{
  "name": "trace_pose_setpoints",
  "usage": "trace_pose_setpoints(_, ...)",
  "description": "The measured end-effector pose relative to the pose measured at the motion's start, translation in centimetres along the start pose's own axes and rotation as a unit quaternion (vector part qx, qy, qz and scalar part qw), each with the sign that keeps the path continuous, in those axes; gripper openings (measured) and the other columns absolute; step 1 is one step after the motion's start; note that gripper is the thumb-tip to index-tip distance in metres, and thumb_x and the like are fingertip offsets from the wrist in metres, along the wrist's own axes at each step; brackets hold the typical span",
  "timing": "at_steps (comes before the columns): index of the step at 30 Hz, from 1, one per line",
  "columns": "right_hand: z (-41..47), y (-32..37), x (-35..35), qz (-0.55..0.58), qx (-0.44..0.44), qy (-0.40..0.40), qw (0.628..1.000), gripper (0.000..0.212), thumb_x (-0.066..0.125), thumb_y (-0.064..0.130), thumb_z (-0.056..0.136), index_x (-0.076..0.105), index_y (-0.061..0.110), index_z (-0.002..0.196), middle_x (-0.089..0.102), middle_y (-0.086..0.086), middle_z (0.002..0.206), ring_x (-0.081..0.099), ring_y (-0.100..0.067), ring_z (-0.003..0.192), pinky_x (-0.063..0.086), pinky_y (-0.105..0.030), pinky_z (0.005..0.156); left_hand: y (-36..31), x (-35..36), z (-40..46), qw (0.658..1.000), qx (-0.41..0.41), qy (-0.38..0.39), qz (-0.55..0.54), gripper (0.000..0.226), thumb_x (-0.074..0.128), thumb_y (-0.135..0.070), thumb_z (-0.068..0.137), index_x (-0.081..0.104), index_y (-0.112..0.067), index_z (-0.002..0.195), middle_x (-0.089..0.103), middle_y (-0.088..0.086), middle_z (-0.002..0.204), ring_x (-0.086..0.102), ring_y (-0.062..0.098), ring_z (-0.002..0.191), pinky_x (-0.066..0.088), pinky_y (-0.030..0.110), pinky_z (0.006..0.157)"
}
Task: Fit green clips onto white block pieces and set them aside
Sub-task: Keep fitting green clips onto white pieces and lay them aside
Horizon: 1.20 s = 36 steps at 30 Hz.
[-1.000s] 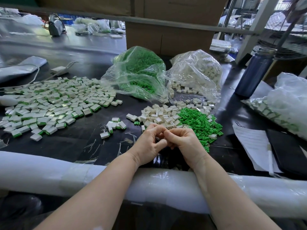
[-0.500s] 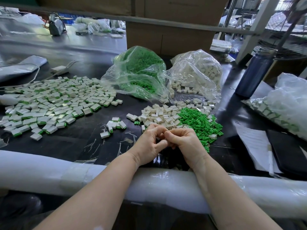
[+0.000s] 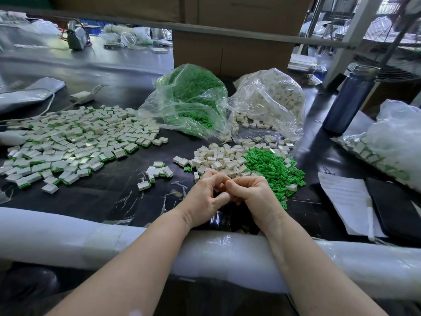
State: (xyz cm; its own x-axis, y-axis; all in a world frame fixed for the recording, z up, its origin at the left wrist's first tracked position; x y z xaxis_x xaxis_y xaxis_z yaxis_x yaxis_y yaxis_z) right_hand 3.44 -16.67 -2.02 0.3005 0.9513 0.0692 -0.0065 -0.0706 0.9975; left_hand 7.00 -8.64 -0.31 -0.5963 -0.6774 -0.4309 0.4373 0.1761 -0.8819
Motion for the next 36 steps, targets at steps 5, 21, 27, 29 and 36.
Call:
trace_pose_setpoints(5, 0.0, -0.1, -0.1, 0.004, 0.005, -0.003, 1.0, 0.014, 0.062, 0.002, 0.083, 0.071, 0.002, 0.072, 0.061, -0.004, 0.052, 0.051, -0.009, 0.047, 0.042, -0.017, 0.048, -0.1, 0.1, 0.0, 1.0, 0.0, 0.004, -0.001, 0.02, 0.059, 0.0, 0.084, 0.058, -0.02, 0.086, 0.046, 0.01, 0.105, 0.048, 0.01, 0.088, 0.037, 0.006, 0.082)
trace_pose_setpoints(21, 0.1, 0.2, -0.1, 0.013, -0.01, -0.024, 1.0, 0.026, 0.047, 0.018, 0.096, 0.068, 0.005, 0.085, 0.066, -0.004, 0.064, 0.06, -0.01, 0.052, 0.051, -0.017, 0.051, 0.4, -1.8, 0.0, 0.995, -0.005, -0.085, -0.042, 0.01, 0.061, -0.006, 0.087, 0.065, -0.012, 0.094, 0.05, 0.008, 0.104, 0.054, 0.018, 0.087, 0.044, 0.01, 0.08)
trace_pose_setpoints(27, 0.1, 0.0, -0.4, 0.013, 0.0, -0.02, 1.0, 0.02, 0.053, -0.006, 0.088, 0.065, -0.005, 0.103, 0.067, -0.007, 0.072, 0.059, -0.009, 0.056, 0.051, -0.017, 0.054, 1.4, -2.3, 0.0, 0.984, -0.031, -0.11, -0.133, 0.011, 0.063, -0.003, 0.084, 0.063, -0.01, 0.092, 0.065, 0.006, 0.085, 0.061, 0.012, 0.08, 0.05, 0.016, 0.076)
trace_pose_setpoints(29, 0.1, 0.1, -0.4, -0.008, -0.006, -0.018, 1.0, 0.018, 0.056, -0.007, 0.086, 0.067, -0.002, 0.099, 0.067, -0.011, 0.077, 0.06, -0.01, 0.059, 0.05, -0.017, 0.055, 1.7, -2.5, -0.1, 0.982, -0.033, -0.12, -0.139, 0.014, 0.063, -0.002, 0.084, 0.061, -0.015, 0.089, 0.062, -0.002, 0.077, 0.059, 0.002, 0.071, 0.049, 0.012, 0.07)
trace_pose_setpoints(36, -0.1, 0.9, -0.5, -0.019, -0.042, -0.03, 0.998, 0.012, 0.064, -0.003, 0.082, 0.07, 0.007, 0.081, 0.069, -0.002, 0.066, 0.062, -0.006, 0.056, 0.049, -0.015, 0.051, 1.4, -2.3, 0.0, 0.98, -0.027, -0.116, -0.157, 0.012, 0.062, 0.002, 0.084, 0.065, -0.007, 0.09, 0.065, 0.001, 0.078, 0.061, 0.0, 0.069, 0.049, 0.012, 0.07)
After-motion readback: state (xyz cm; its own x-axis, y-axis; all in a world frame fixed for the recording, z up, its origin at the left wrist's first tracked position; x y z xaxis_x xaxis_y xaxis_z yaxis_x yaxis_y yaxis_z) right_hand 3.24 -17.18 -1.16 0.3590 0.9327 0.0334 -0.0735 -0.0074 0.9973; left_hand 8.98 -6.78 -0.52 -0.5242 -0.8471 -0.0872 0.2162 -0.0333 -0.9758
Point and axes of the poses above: each hand's wrist, its own z-axis towards the middle knuckle, its own x-axis out of the palm, y = z × x, the point moved 10 cm from there along z, towards the middle knuckle
